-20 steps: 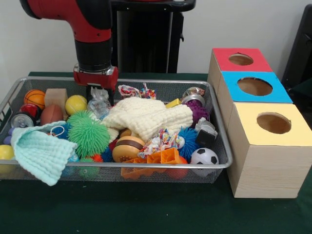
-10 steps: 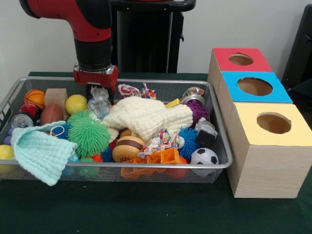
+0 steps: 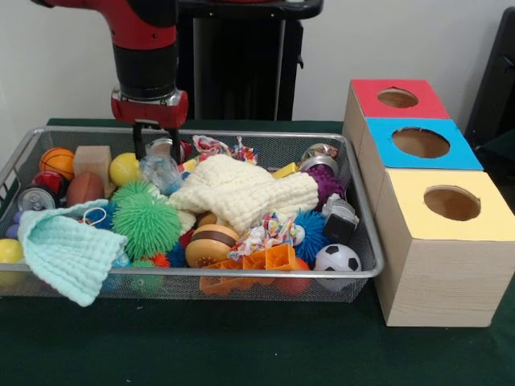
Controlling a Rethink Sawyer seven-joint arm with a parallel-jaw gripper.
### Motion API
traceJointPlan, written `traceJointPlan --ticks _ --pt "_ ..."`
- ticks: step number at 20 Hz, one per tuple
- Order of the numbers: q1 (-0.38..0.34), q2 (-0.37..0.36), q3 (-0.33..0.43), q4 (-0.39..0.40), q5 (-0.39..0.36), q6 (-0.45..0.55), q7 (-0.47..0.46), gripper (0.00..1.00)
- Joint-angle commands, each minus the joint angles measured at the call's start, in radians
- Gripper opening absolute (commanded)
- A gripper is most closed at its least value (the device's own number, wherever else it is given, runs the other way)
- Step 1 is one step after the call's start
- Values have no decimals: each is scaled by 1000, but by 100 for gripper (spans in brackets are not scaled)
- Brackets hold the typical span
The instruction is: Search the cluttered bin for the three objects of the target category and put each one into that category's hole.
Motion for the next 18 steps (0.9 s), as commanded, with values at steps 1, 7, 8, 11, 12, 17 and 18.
traceJointPlan --ticks 1,7,8,11,12,17,18 --pt "-36 -85 139 -75 39 115 -21 100" --pt "-44 -73 142 -59 22 67 13 100" --pt "-41 -69 140 -62 20 63 18 100" --pt "-35 -58 136 -63 14 46 31 100" --pt "-34 -55 134 -62 12 40 35 100" --pt "-32 -34 129 -66 2 15 42 100" --pt "-29 -29 126 -70 -2 12 42 100"
